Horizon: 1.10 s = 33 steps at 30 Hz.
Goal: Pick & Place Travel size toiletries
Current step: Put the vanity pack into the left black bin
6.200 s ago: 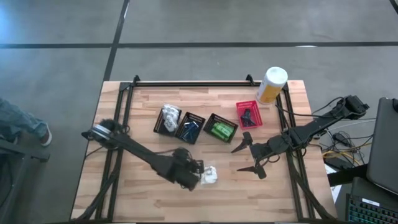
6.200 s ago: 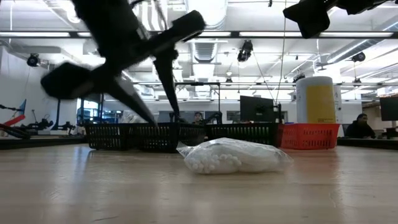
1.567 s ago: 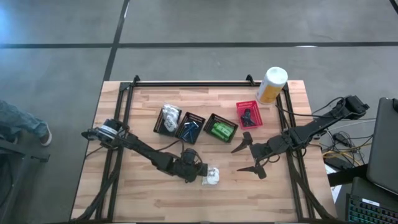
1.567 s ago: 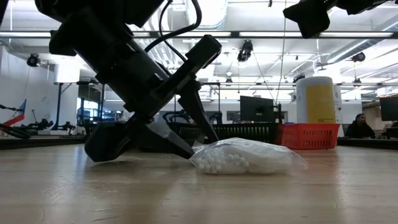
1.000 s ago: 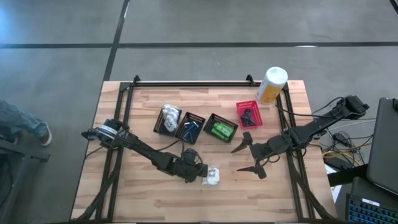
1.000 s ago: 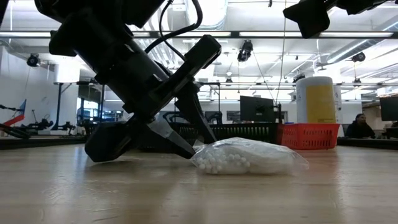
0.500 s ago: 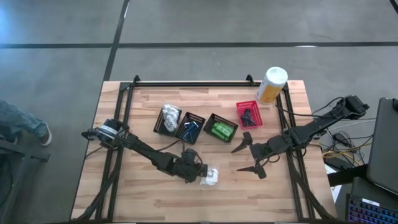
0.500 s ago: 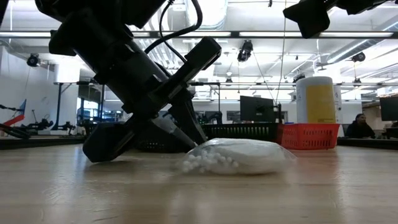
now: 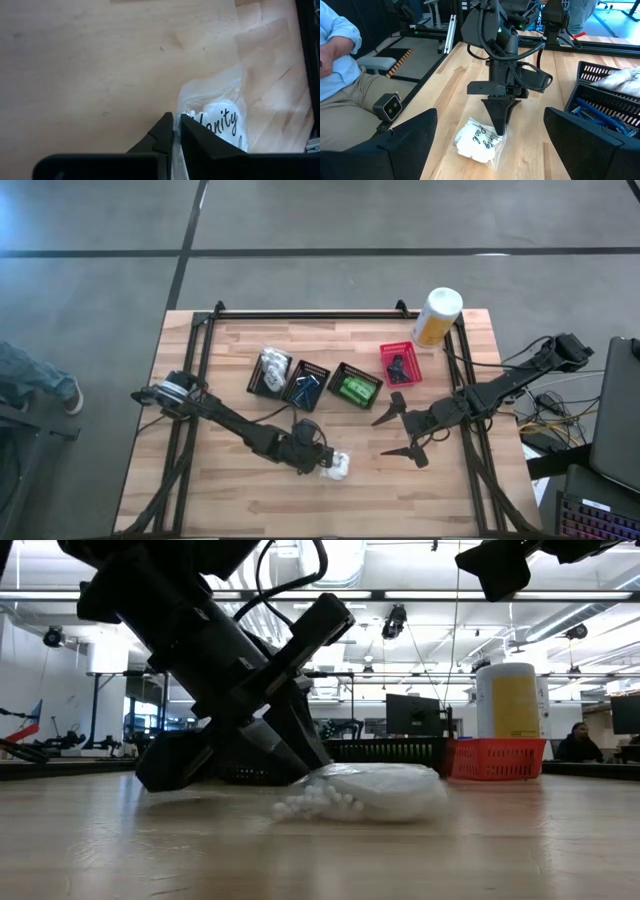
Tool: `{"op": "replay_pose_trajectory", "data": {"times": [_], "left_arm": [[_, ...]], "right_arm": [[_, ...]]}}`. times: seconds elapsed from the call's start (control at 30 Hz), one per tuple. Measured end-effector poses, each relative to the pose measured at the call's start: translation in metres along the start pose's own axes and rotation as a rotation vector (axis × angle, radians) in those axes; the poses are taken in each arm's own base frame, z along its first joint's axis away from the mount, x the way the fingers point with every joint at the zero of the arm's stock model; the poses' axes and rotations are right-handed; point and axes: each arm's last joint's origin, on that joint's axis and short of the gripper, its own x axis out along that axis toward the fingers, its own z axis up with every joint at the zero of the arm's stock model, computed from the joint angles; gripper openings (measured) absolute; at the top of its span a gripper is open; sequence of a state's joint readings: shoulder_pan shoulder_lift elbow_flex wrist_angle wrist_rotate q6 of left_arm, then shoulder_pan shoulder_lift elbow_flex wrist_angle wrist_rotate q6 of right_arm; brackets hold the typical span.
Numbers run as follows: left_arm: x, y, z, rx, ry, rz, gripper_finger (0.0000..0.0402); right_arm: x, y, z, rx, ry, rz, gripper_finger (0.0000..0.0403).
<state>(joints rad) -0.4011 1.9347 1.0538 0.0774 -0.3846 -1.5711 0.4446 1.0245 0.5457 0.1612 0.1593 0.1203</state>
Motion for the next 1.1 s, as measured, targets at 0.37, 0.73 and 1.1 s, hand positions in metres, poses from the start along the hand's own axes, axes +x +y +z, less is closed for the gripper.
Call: {"op": "replay_pose_trajectory", "data": {"times": [0.37,0.73,1.1], "left_arm": [[-0.032,-0.017,0.01,0.122,-0.114,-0.033,0.0007],[-0.042,-0.017,0.015,0.452,-0.218,0.02,0.0002],[-0.082,-0.022,0.024,0.728,-0.264,0.099,0.0001]], "right_arm": [[0.0,0.0,0.0,0.0,0.0,0.0,0.0364],[0.0,0.0,0.0,0.0,0.0,0.0,0.0364],[0.0,0.0,0.0,0.0,0.001,0.0,0.0364]]}}
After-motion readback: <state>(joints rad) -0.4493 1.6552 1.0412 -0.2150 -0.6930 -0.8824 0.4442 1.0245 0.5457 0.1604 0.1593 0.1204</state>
